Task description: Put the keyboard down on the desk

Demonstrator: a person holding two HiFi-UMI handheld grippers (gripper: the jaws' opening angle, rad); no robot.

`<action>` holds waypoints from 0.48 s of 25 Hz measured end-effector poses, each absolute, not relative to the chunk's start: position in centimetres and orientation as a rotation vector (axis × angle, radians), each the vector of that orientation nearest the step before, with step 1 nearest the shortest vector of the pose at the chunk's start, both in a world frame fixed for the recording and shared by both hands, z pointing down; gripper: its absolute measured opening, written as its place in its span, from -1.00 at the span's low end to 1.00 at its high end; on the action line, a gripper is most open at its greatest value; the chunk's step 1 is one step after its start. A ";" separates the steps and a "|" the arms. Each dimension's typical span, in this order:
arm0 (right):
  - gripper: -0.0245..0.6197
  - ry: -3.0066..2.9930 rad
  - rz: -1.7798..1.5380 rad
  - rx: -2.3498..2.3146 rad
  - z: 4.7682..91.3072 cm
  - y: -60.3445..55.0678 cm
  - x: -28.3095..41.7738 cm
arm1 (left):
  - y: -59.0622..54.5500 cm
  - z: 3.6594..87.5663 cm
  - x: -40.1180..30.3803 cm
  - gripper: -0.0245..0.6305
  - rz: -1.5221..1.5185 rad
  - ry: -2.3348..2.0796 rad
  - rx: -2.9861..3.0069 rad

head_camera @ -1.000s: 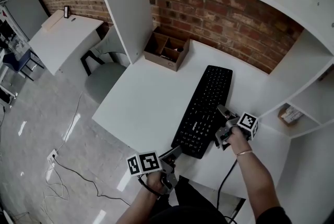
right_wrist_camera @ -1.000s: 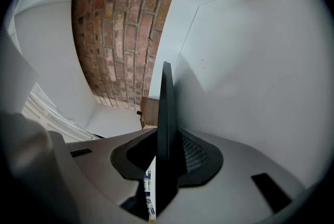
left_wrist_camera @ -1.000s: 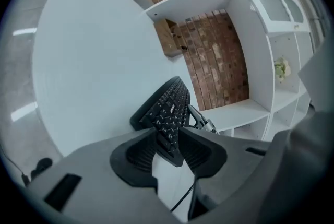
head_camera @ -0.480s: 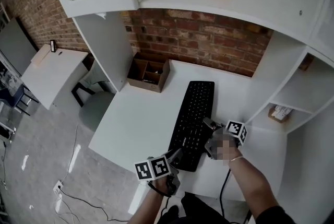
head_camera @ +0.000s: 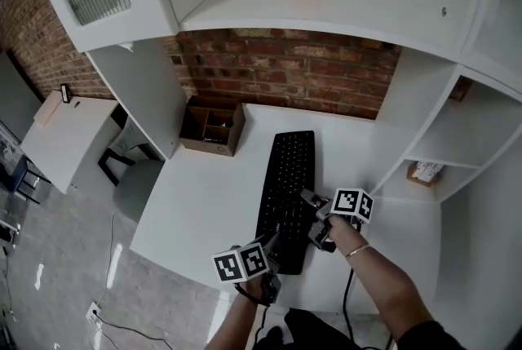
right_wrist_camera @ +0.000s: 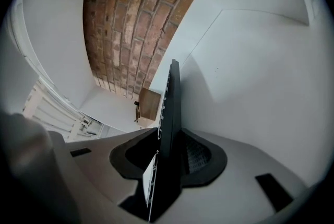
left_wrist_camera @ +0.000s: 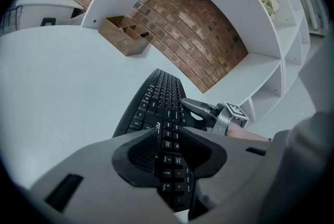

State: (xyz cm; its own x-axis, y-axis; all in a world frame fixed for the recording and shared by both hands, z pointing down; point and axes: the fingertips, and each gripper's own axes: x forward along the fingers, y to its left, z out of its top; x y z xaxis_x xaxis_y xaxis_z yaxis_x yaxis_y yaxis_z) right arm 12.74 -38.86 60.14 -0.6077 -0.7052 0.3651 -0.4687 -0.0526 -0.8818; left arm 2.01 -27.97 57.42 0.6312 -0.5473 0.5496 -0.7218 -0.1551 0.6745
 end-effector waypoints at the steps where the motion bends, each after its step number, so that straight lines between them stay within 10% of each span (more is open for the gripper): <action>1: -0.54 2.030 -1.713 -1.293 60.1 -38.9 12.7 | -28.0 57.4 2.1 -0.58 0.212 -1.017 1.831; 12: -0.42 2.228 -1.566 -1.542 60.0 -38.6 13.1 | -28.3 57.2 2.1 -0.58 0.247 -1.035 1.865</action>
